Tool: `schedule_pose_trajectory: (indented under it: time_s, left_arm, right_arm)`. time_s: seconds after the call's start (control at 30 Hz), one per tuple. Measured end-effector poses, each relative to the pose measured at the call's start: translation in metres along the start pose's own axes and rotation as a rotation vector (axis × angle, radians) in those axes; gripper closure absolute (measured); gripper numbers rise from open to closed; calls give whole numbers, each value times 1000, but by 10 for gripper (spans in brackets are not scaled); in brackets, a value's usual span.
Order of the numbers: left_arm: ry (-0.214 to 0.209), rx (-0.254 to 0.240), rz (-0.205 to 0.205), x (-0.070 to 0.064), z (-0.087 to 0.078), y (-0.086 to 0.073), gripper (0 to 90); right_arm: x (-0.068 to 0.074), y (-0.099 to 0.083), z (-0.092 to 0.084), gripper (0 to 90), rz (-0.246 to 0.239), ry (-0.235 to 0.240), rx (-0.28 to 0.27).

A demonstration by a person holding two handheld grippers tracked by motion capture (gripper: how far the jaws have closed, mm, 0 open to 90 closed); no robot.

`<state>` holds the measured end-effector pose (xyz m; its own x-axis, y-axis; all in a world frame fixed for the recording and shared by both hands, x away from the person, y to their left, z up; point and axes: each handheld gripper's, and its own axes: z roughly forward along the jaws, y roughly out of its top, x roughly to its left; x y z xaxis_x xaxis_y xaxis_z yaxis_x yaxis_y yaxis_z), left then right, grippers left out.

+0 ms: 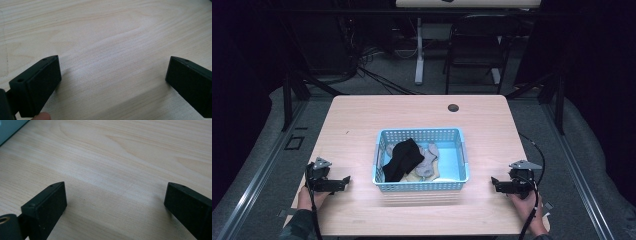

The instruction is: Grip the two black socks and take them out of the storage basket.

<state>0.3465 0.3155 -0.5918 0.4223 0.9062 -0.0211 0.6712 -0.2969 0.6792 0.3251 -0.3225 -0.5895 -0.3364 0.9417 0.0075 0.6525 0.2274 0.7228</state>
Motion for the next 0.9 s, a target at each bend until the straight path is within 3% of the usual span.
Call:
schedule_pose_trajectory:
  time_s: [0.73, 0.9]
  left_arm:
    - [7, -1, -6, -1, 1, 1, 0]
    - [-6, 22, -4, 0, 0, 3, 0]
  right_arm:
    - [0, 0, 0, 37, 0, 2, 0]
    - [0, 0, 0, 38, 1, 0, -1]
